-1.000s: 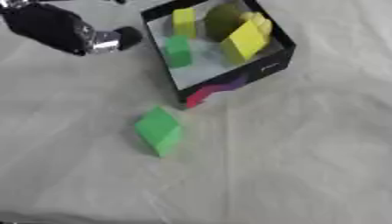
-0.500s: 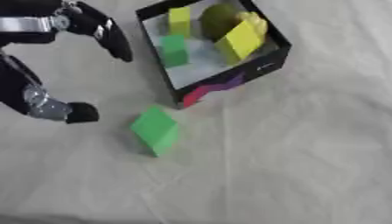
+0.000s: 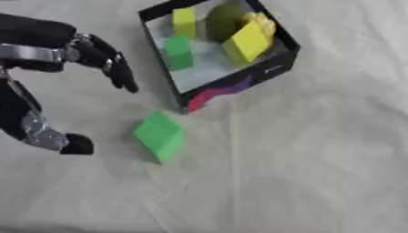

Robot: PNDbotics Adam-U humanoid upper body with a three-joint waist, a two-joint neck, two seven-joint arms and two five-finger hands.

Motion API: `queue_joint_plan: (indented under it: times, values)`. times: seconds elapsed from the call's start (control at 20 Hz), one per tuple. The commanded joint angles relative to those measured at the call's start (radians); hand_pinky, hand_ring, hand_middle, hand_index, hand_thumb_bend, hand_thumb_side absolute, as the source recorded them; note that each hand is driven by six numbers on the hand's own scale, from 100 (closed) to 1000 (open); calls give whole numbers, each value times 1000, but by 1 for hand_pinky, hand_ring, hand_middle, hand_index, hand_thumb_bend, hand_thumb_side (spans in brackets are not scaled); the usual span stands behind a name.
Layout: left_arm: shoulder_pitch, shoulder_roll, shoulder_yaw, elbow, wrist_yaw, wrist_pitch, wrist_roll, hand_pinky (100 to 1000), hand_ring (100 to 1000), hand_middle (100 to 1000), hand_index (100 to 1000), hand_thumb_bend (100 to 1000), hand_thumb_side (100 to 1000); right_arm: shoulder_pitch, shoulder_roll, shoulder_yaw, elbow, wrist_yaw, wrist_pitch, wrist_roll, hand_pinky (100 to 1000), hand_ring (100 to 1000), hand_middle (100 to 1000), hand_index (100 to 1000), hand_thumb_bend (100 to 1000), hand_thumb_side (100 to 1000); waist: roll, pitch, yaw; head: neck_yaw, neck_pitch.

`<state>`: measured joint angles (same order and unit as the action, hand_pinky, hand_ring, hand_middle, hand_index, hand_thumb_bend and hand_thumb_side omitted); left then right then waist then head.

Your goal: Pick up objects on the table and place them in the box.

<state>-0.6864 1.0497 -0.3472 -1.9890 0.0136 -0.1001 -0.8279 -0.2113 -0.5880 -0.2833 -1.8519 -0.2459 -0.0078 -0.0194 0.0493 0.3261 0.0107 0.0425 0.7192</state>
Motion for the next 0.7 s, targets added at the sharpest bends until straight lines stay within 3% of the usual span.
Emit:
queue_joint_plan:
  times: [0.05, 0.5, 0.7]
  values:
    - [-26, 20, -27, -11, -21, 41, -25, 790, 743, 771, 844, 501, 472, -11, -27, -7, -14, 2, 1, 6, 806, 712, 687, 834, 100, 658, -3, -32, -3, -2, -10]
    - [-52, -1, -111, -11, -103, 106, -79, 788, 737, 757, 801, 563, 350, -15, -23, -1, -11, 6, 7, 17, 807, 712, 688, 835, 100, 664, 6, -31, -10, -3, -12]
    - [-53, -3, -142, -11, -141, 112, -79, 785, 727, 758, 804, 604, 347, -16, -20, 0, -10, 8, 11, 21, 807, 711, 688, 836, 100, 666, 10, -30, -13, -2, -13]
